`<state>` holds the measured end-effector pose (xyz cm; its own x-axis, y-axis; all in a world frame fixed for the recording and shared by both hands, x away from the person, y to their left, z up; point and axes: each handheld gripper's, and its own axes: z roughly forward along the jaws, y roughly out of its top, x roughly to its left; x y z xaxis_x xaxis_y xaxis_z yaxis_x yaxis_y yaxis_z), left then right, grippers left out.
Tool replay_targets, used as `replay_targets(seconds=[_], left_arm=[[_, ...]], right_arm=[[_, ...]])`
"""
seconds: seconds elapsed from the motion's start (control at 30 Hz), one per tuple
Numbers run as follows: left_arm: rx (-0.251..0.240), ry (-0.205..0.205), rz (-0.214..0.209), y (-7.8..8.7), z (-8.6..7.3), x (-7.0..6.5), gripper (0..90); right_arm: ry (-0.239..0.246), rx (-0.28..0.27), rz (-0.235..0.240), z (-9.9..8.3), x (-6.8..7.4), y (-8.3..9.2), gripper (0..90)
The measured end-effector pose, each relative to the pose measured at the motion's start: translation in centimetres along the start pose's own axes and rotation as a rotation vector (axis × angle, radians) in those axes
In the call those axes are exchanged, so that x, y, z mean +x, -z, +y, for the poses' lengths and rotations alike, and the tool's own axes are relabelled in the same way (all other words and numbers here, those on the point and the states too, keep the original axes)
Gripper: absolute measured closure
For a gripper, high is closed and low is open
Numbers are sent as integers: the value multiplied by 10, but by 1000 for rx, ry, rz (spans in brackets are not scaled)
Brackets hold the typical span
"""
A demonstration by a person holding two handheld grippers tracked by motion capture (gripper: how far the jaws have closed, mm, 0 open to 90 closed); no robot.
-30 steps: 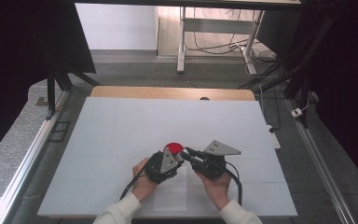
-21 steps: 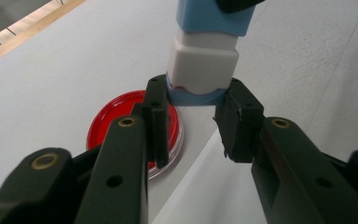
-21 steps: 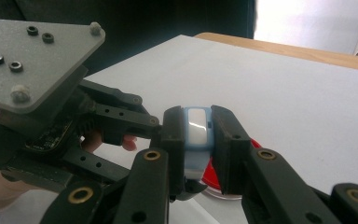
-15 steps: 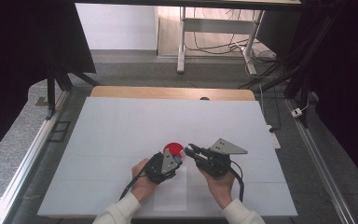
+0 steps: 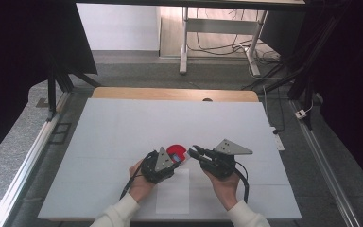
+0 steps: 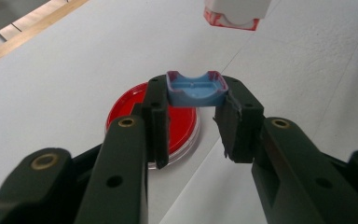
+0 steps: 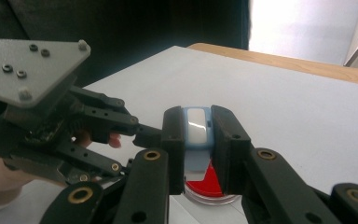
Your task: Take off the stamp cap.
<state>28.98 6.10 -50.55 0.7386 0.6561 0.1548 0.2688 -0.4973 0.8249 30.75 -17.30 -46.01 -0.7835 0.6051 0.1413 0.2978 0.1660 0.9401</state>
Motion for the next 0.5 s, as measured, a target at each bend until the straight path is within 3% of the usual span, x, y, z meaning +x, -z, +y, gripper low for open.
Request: replay_targets(seconds=[0.5], left_arm=[[-15, 43, -55, 23, -7, 14, 655]], right_arm=[[5, 7, 4, 0, -4, 2, 751]])
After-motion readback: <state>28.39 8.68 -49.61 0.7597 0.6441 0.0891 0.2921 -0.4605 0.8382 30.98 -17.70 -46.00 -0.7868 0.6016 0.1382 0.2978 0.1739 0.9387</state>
